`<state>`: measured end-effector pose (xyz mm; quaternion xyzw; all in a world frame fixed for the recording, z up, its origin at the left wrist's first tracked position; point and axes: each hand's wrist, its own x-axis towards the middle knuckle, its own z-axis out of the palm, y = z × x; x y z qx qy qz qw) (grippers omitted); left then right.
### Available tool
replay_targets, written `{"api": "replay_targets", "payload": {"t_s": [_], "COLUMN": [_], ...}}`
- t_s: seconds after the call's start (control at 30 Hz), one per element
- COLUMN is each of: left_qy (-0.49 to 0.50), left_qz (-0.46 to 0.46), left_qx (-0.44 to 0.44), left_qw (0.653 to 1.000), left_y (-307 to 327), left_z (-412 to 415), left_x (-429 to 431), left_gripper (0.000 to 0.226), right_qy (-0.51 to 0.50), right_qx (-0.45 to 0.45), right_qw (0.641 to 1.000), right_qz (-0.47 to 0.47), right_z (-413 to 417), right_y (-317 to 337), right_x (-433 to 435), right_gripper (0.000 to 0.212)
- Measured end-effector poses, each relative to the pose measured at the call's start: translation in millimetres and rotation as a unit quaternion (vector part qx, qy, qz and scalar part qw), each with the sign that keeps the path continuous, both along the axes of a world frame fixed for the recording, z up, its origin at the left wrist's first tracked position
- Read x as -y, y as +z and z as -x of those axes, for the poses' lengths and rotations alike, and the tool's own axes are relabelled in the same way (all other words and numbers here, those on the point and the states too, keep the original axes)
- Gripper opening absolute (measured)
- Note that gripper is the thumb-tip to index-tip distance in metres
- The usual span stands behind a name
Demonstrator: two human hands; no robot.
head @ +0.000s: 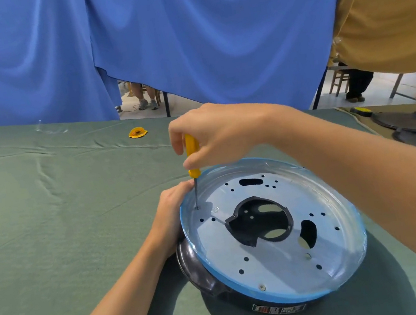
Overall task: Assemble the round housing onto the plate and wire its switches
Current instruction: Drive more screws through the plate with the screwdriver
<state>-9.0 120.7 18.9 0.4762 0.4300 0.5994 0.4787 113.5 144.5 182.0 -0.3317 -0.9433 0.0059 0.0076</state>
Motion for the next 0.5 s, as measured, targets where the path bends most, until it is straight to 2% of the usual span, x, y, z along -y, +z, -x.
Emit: {"api": "replay_targets", "payload": {"t_s": [0.07, 0.17, 0.27, 0.33, 0.4, 0.5], "left_qy": [0.001, 0.005, 0.010, 0.008, 0.005, 0.003], "left_qz": [0.007, 0.006, 0.010, 0.007, 0.009, 0.006], "left_qx": [0.004, -0.005, -0.002, 0.003, 0.004, 0.001], "left_qw": [1.000, 1.000, 1.000, 1.000, 1.000, 1.000], "left_y": [-0.7, -0.2, -0.2, -0.7, -1.2, -2.3], "left_z": [0.9, 0.2, -0.1, 0.2, 1.0, 1.7], "left_x": [-0.8, -0.7, -0.3, -0.1, -0.5, -1.0], "left_gripper": [0.029, 0.029, 0.028, 0.028, 0.028, 0.030], "right_qy": [0.029, -0.007, -0.068, -0.082, -0.054, -0.012], "right_qx": [-0.037, -0.084, -0.064, -0.023, -0.004, -0.050], "right_qw": [0.998, 0.994, 0.992, 0.995, 0.999, 0.999], "right_qz": [-0.043, -0.073, -0.082, -0.056, 0.008, -0.005], "right_z": [-0.1, 2.2, 1.5, -3.1, -8.0, -8.9], "right_y": [-1.0, -12.7, -21.3, -17.9, -11.3, -7.6], "right_x": [3.5, 0.1, -6.5, -6.5, -4.1, -1.6], "right_gripper": [0.009, 0.027, 0.039, 0.035, 0.025, 0.014]}}
